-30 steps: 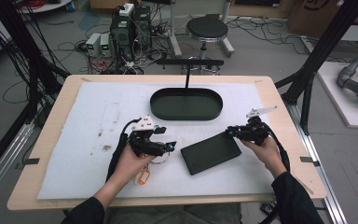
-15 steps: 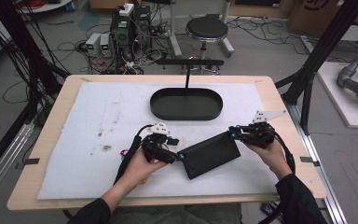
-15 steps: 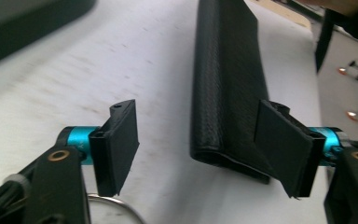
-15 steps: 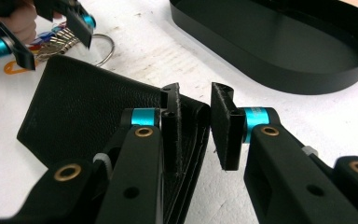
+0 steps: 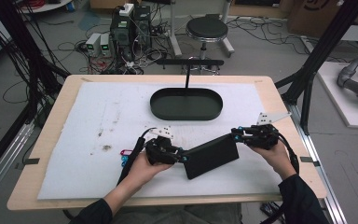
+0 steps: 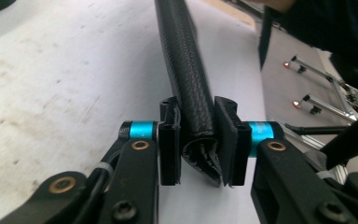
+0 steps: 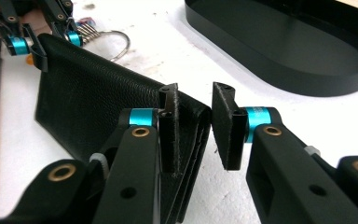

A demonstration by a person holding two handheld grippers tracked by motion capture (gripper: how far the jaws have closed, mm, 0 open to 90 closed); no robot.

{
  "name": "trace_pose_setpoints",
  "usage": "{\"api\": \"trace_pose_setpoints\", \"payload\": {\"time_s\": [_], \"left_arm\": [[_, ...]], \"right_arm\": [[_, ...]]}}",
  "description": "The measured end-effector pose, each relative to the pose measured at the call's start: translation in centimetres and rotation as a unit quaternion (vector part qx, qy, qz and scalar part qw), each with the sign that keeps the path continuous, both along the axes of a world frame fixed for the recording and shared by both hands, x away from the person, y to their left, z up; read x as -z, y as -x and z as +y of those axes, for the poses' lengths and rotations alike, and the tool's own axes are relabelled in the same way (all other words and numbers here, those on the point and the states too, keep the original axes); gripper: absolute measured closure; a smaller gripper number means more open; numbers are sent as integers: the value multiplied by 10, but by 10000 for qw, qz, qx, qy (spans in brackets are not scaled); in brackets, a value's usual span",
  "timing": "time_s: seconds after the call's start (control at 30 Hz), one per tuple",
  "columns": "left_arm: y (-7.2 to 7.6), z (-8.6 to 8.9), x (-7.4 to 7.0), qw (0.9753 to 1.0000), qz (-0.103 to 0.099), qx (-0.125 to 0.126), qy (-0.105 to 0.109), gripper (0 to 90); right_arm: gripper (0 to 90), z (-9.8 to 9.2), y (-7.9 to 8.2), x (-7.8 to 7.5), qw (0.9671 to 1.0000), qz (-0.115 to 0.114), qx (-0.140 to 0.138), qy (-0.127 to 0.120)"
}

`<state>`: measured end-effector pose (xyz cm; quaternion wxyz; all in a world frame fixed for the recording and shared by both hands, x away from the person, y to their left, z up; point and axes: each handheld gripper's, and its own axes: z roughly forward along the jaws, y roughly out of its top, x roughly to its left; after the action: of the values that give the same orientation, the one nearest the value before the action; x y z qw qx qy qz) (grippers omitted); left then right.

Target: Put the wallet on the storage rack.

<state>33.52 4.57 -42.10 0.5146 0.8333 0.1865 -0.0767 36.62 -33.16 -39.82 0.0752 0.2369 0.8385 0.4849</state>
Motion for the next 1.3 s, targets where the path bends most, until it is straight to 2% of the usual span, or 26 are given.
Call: {"api": "trace_pose_setpoints", "payload": {"time_s": [0.07, 0.1, 0.13, 0.17, 0.2, 0.23, 0.27, 0.3, 0.37, 0.4, 0.43, 0.47, 0.57, 0.63, 0.7, 0.77, 0.83, 0.87, 0.9, 0.97, 1.0, 1.03, 1.13, 1.23, 1.3], "left_arm": [[1, 3, -3, 9999, -133, 39, 16, 736], [1, 3, -3, 9999, -133, 39, 16, 739], [1, 4, -5, 9997, -239, 59, 12, 739], [3, 7, -11, 9986, -501, 140, -106, 743], [4, 8, -14, 9974, -669, 181, -173, 745], [4, 8, -14, 9974, -669, 181, -173, 746], [5, 9, -16, 9962, -812, 222, -217, 746], [6, 10, -19, 9949, -942, 245, -255, 746], [8, 14, -24, 9912, -1261, 293, -282, 747], [8, 14, -24, 9912, -1261, 293, -282, 747], [8, 15, -24, 9903, -1329, 308, -272, 747], [8, 18, -25, 9884, -1458, 345, -268, 747], [6, 21, -24, 9881, -1493, 330, -190, 747], [5, 24, -23, 9875, -1534, 334, -141, 747], [4, 27, -23, 9874, -1547, 317, -113, 746], [1, 34, -19, 9898, -1408, 211, 65, 741], [-1, 36, -16, 9910, -1328, 110, 113, 727], [-1, 36, -16, 9910, -1328, 110, 113, 706], [-3, 38, -13, 9924, -1207, -4, 243, 674], [-4, 39, -13, 9931, -1135, -43, 277, 577], [-5, 39, -12, 9940, -1028, -75, 355, 532], [-5, 39, -12, 9942, -1021, -84, 318, 500], [-5, 38, -11, 9939, -1070, -38, 257, 486], [-5, 36, -10, 9936, -1115, -32, 191, 478], [-5, 36, -10, 9933, -1139, 23, 203, 567]], "right_arm": [[707, -1, 0, -1, 10000, -5, -47, -72], [707, -1, 0, -1, 10000, -5, -47, -72], [687, -1, 0, -1, 9999, 6, -64, -128], [585, -2, 1, -3, 9996, -13, -65, -285], [551, -2, 1, -4, 9993, -15, -69, -371], [551, -2, 1, -4, 9993, -15, -69, -371], [503, -1, 1, -5, 9988, 13, -140, -470], [503, -1, 1, -5, 9988, 13, -140, -470], [427, 4, 0, -2, 9978, 171, -396, -499], [427, 4, 0, -2, 9978, 171, -396, -499], [408, 6, 0, -1, 9971, 265, -501, -498], [383, 12, 0, 2, 9964, 342, -661, -408], [382, 19, 0, 5, 9952, 433, -823, -319], [541, 27, 1, 10, 9941, 453, -985, -85], [625, 29, 2, 10, 9936, 354, -1074, 2], [706, 28, 2, 10, 9917, 361, -1237, -8], [749, 29, 4, 9, 9906, 356, -1319, 1], [749, 29, 4, 9, 9906, 356, -1319, 1], [761, 30, 5, 8, 9901, 279, -1379, -1], [764, 31, 6, 8, 9896, 242, -1417, 3], [767, 32, 7, 7, 9891, 237, -1454, -25], [768, 31, 7, 7, 9887, 198, -1486, -33], [768, 31, 8, 6, 9884, 172, -1506, -70], [768, 29, 10, 2, 9868, 126, -1600, -235], [768, 30, 10, 1, 9864, 91, -1620, -254]]}}
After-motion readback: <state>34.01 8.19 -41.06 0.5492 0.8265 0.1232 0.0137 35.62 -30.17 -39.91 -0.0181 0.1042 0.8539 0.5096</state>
